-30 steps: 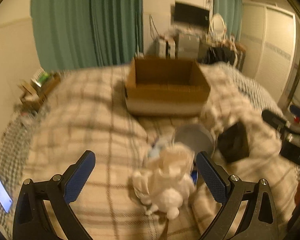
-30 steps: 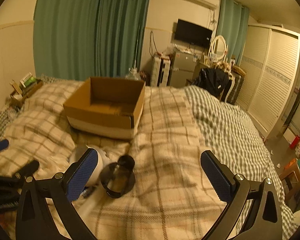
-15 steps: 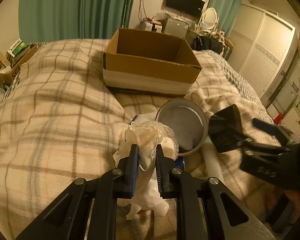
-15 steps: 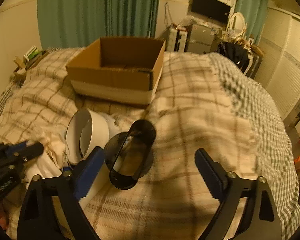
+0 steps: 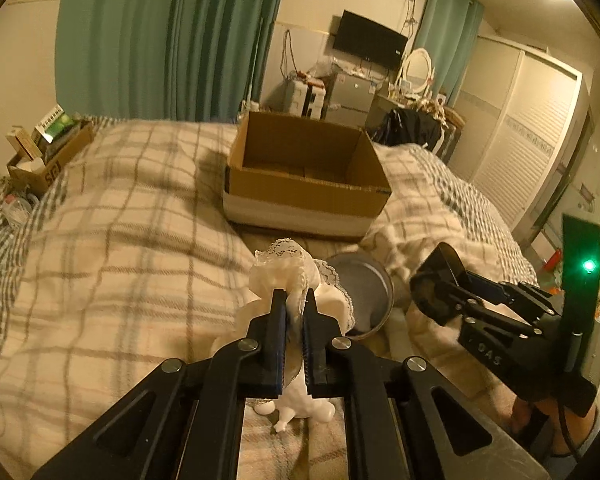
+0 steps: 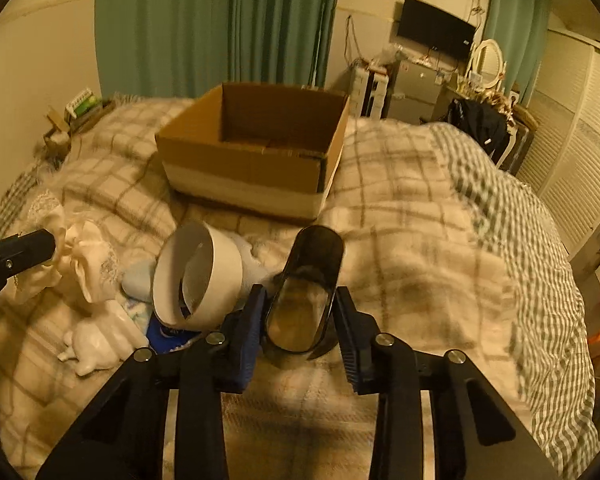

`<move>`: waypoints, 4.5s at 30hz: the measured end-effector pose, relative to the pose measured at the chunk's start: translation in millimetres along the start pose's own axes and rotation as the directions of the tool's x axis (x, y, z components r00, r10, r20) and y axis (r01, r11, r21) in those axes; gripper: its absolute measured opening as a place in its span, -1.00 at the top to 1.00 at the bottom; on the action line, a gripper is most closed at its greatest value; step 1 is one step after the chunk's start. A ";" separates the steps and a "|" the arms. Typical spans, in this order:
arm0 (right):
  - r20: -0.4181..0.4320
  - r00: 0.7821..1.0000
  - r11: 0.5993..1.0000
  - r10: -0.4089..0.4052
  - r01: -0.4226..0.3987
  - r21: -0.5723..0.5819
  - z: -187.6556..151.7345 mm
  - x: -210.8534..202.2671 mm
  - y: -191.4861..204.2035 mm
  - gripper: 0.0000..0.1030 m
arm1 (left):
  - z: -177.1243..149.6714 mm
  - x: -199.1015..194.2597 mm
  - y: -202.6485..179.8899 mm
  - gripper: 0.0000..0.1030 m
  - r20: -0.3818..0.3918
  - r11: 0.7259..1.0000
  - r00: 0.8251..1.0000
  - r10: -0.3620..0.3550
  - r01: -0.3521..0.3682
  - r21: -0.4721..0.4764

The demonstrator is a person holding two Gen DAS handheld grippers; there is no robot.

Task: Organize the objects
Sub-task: 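Grasp the white lace cloth with the left tool while the right tool grasps the dark cup, then carry the cloth and cup into the cardboard box and open both tools, then grasp the white figurine with the left tool, then grasp the white ring-shaped roll with the right tool while the left tool lifts the figurine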

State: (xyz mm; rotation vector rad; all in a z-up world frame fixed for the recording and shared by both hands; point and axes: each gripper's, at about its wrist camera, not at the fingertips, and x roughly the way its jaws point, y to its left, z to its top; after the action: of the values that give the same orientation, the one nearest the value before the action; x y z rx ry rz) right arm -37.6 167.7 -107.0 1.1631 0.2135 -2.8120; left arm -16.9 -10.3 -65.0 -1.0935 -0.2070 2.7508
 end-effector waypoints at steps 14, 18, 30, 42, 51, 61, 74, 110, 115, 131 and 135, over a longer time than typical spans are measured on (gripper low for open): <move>0.174 0.984 0.996 0.020 -0.005 -0.088 85.3 -51.4 -6.2 0.43 | 94.2 -11.3 -10.0 0.87 0.108 0.998 0.994 -0.010 0.003 0.065; 0.234 0.972 0.992 0.033 -0.003 -0.128 137.2 -56.2 -8.2 0.43 | 141.6 6.1 -9.0 0.87 0.126 0.997 0.992 -0.013 0.004 0.071; 0.142 0.985 0.985 0.095 -0.073 -0.154 244.8 73.3 -0.8 0.44 | 224.1 129.5 -10.3 0.87 0.090 0.995 0.996 0.005 -0.014 0.098; 0.016 0.990 0.985 0.143 -0.141 -0.095 211.0 179.6 -11.6 0.43 | 186.0 224.9 8.8 0.87 -0.019 0.987 0.997 0.079 -0.076 0.142; 0.108 0.982 0.987 0.157 -0.154 -0.038 221.0 115.8 -28.7 -0.26 | 193.1 177.7 18.5 -0.52 0.017 0.995 0.999 0.044 -0.045 0.090; 0.207 0.975 0.994 0.078 -0.060 -0.090 214.3 -50.6 -26.6 -0.41 | 190.5 37.7 17.0 -0.89 0.121 0.992 0.987 0.104 -0.112 0.056; 0.191 0.981 0.996 0.039 -0.022 -0.089 98.8 -104.9 5.6 -0.48 | 89.1 -32.3 14.5 -0.98 0.116 0.986 0.980 0.161 -0.165 0.032; -0.074 0.995 0.996 0.067 -0.071 -0.054 35.5 45.0 43.5 -0.42 | -0.7 34.5 24.9 0.02 -0.042 0.995 0.995 0.096 -0.095 0.004; -0.118 0.991 0.993 0.070 -0.080 -0.086 32.9 60.6 52.0 0.43 | -3.7 43.5 38.4 0.02 -0.066 0.994 0.993 0.099 -0.102 -0.038; 0.074 0.997 0.985 0.026 -0.013 -0.174 67.8 -36.3 47.3 0.93 | 20.3 -8.6 24.9 0.02 0.029 0.998 0.999 0.036 -0.035 -0.047; 0.127 0.992 0.984 0.027 -0.004 -0.178 92.5 -62.4 38.6 0.93 | 49.1 -23.4 14.2 0.02 0.070 1.000 0.997 0.012 -0.010 -0.030</move>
State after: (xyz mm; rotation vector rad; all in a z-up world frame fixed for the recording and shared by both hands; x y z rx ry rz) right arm -52.5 116.4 -1.7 0.9378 0.4331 -2.7736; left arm -35.6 -32.2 -16.8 -1.0092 -0.2524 2.8068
